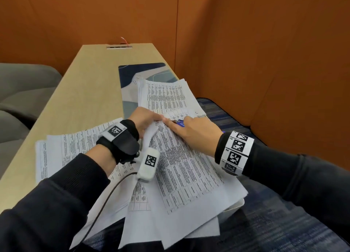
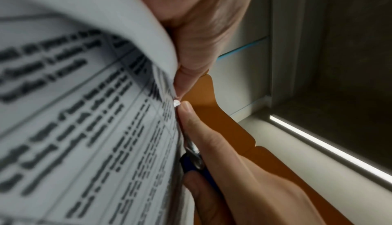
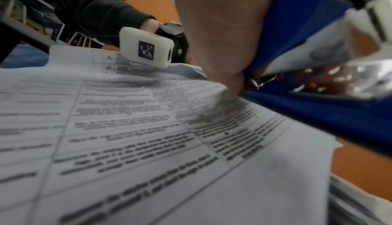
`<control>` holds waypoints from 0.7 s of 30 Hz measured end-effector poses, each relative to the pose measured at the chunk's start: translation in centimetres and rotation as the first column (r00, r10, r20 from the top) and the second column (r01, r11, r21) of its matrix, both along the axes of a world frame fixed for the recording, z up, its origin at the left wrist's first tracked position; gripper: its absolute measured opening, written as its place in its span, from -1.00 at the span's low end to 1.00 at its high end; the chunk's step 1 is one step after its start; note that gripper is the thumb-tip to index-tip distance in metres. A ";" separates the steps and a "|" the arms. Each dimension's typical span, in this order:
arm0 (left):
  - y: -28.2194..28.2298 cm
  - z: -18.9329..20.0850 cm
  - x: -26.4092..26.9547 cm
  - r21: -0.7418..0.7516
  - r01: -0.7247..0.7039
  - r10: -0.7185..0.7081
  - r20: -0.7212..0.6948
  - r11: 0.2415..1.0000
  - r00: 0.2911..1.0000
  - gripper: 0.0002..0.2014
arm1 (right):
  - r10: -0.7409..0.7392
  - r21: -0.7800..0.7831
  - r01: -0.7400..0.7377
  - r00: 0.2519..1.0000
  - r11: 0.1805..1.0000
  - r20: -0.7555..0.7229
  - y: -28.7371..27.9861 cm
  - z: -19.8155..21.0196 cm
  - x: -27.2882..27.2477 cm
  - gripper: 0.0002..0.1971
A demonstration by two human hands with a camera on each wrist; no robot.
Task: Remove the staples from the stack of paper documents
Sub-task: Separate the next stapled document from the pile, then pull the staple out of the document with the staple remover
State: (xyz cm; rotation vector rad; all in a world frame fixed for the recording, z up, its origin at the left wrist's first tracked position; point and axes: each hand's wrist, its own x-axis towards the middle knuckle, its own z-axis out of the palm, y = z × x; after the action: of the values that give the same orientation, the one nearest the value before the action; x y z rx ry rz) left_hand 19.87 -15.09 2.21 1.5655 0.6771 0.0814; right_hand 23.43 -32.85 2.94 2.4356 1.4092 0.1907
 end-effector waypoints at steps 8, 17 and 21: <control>-0.7 1.4 1.2 0.065 0.091 -0.100 0.154 0.994 0.983 -0.80 | -0.002 0.237 0.068 0.964 0.969 -0.267 -1.5 0.2 3.2 -0.42; -0.4 1.0 1.6 0.115 0.138 -0.152 0.123 0.984 0.981 -0.99 | 0.305 0.434 0.608 0.309 0.665 -0.901 -3.2 -0.9 6.0 -0.58; 2.5 0.8 2.1 0.207 0.098 -0.116 0.078 0.974 0.990 -0.47 | 0.238 0.407 0.788 0.331 0.463 -0.913 -7.2 -0.8 9.9 -0.55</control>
State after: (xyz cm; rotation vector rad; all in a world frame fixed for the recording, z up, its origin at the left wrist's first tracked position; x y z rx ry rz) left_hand 22.00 -12.60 2.97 1.7803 0.5249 0.1432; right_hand 33.38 -40.02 2.10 4.0275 1.0603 -1.1091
